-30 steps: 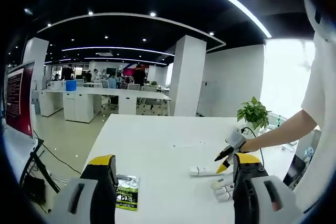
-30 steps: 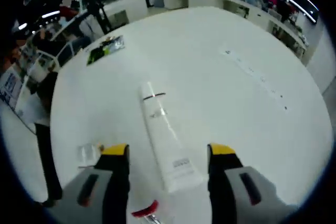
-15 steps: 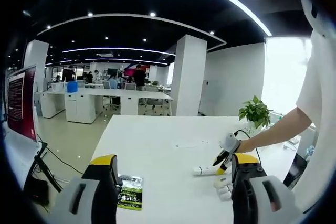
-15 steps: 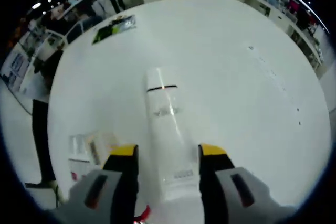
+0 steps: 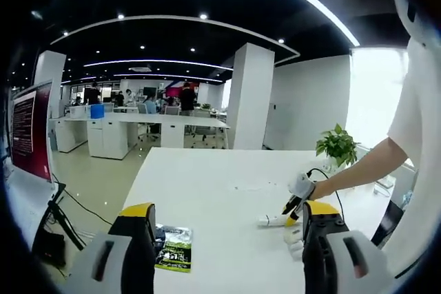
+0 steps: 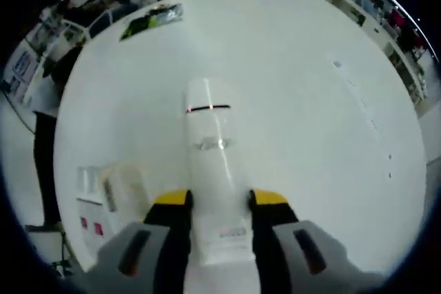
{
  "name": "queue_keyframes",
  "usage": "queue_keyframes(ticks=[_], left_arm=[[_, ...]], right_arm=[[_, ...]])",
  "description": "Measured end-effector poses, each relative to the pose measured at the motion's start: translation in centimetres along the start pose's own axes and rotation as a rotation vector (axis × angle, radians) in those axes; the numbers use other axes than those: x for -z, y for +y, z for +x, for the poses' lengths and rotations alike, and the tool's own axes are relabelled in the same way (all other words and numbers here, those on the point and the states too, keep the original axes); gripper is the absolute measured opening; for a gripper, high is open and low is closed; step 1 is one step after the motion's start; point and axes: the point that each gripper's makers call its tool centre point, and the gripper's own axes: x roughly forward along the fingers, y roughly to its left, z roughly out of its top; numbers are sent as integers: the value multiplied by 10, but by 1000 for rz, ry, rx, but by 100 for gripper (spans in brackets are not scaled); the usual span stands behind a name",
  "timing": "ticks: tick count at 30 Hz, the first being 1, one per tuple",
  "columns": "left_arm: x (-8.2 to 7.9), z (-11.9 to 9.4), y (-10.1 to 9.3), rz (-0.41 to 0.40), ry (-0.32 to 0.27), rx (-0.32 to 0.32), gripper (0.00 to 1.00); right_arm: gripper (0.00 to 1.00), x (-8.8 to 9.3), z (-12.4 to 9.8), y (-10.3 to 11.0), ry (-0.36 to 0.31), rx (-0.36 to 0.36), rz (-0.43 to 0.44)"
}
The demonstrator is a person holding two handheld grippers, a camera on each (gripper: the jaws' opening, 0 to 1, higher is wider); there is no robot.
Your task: Arrange the skincare products in the storage area until every visible bottle or jar stands upright without overlapping.
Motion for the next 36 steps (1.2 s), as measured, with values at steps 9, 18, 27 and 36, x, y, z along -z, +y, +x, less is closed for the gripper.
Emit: queue_keyframes(ticks=[9, 18, 27, 36], left_arm=[[4, 0, 4, -13, 1, 4, 89], [10, -2, 10, -46, 5, 0, 87], [6, 3, 9, -48, 0, 10, 85], [2, 6, 16, -59, -4, 9, 84]], right_arm=[[25, -1, 0, 1, 17, 34, -32], [17, -9, 3, 6, 33, 27, -64], [11, -12, -2, 18, 31, 6, -23], [4, -17, -5, 26, 32, 9, -89]])
